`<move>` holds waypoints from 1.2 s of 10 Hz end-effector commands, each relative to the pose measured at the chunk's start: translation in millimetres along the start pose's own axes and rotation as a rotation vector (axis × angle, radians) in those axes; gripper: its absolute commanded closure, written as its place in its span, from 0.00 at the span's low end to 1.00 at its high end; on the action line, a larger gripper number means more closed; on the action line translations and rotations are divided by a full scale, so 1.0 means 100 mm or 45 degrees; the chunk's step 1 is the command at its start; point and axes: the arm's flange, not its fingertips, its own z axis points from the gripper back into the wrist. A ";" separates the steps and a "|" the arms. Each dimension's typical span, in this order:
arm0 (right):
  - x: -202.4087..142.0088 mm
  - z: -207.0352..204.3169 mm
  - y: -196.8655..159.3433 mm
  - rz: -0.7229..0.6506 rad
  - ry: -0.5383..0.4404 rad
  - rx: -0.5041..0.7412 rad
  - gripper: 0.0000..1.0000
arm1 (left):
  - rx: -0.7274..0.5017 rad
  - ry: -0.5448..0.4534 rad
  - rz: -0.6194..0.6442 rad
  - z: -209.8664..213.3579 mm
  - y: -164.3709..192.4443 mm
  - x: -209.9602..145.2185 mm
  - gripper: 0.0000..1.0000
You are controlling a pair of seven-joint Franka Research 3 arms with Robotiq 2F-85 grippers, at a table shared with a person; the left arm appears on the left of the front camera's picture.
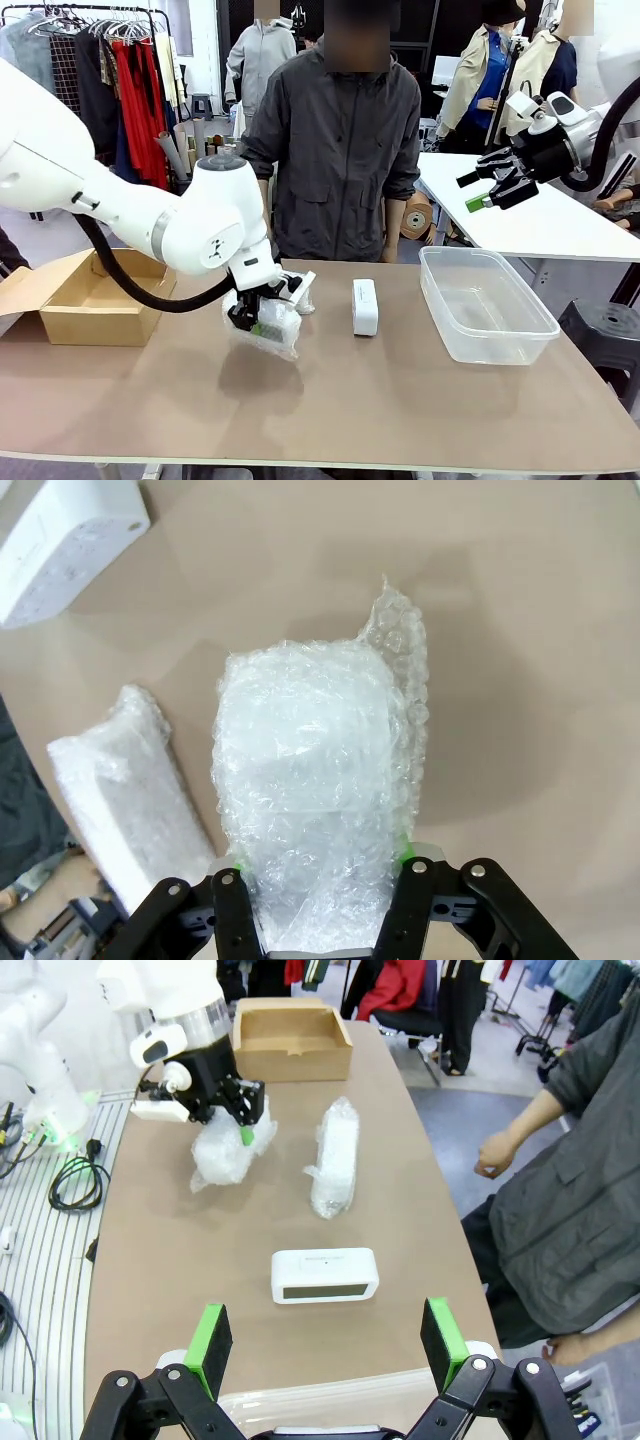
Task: Separate and place wrapped and unwrapped clocks.
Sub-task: Pick up the Digital clock indicated by the person.
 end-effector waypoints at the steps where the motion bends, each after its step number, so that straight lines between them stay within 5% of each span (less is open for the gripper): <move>1: 0.02 0.00 0.02 0.004 -0.003 0.001 0.00 | 0.003 -0.015 0.074 0.44 -0.06 0.08 1.00; 7: 0.02 0.00 0.02 0.004 -0.003 0.001 0.00 | 0.051 0.067 0.276 1.51 0.21 0.28 1.00; 12: 0.02 0.00 0.02 0.004 -0.003 0.001 0.00 | 0.094 0.084 0.239 1.94 0.31 0.36 1.00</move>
